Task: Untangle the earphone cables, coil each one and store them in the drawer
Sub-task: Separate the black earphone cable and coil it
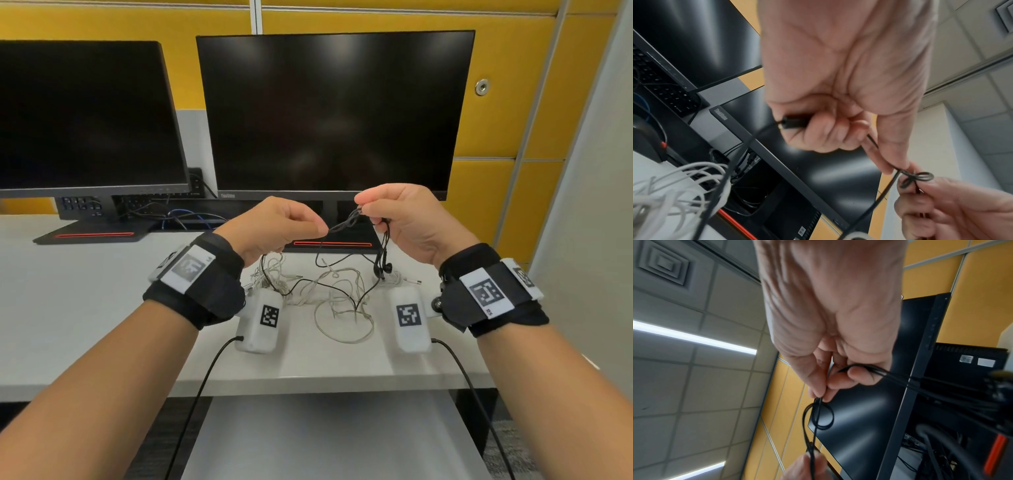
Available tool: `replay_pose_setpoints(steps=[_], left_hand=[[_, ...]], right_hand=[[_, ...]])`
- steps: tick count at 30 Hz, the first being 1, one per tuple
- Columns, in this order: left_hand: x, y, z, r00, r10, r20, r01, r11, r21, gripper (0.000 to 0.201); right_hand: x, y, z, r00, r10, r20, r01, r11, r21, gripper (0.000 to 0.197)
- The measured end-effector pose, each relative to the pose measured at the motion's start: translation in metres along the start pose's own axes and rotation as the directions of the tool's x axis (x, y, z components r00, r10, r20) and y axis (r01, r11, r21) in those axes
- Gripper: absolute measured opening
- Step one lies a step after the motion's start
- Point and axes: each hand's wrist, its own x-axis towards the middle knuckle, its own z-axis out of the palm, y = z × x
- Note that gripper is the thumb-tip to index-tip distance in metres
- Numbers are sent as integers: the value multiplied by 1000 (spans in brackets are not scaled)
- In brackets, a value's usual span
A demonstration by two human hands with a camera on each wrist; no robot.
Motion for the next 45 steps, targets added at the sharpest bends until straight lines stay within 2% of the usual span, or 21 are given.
replay_pose_setpoints(steps=[5, 11, 17, 20, 24, 26, 28, 32, 35, 37, 40, 45], left_hand=[[2, -1, 7, 1000, 11, 16, -10, 1000, -25, 27], [8, -5, 16, 993, 108, -55, -112, 991, -80, 17], [11, -5, 21, 989, 117, -93, -131, 979, -154, 10], [11, -4, 22, 991, 87, -99, -103, 979, -176, 12], [9, 0, 18, 988, 110, -110, -130, 973, -193, 17], [7, 2, 17, 987, 128, -97, -146, 965, -219, 20], [7, 2, 15, 986, 130, -106, -150, 964, -219, 22], [9, -3, 8, 969, 129, -212, -159, 979, -128, 16], [10, -4, 7, 958, 123, -261, -167, 973, -156, 13], [9, -3, 10, 957, 129, -260, -180, 967, -182, 14], [10, -1, 12, 946, 176, -273, -212, 971, -109, 14], [11, -1, 14, 938, 226, -262, -230, 973, 15, 10]], right_hand=[[2, 3, 4, 1000, -16, -24, 15, 999, -30, 17], [2, 4, 8, 999, -37, -29, 37, 999, -6, 17], [1, 1, 9, 999, -34, -15, 34, 999, 22, 19], [0, -1, 8, 999, 10, 47, -9, 1000, -15, 21], [-1, -4, 8, 987, 121, 106, -118, 992, -37, 11], [-1, -5, 7, 985, 133, 107, -133, 991, -6, 13], [-1, -7, 3, 984, 131, 117, -127, 991, -45, 14], [-2, -8, -3, 975, 149, 165, -123, 979, -160, 14], [-3, -8, -1, 966, 180, 183, -141, 968, -207, 14], [-3, -6, 3, 967, 188, 172, -151, 966, -211, 15], [-3, -3, 6, 974, 179, 139, -158, 976, -152, 15], [3, 1, 11, 991, 135, 0, -134, 984, -115, 12]])
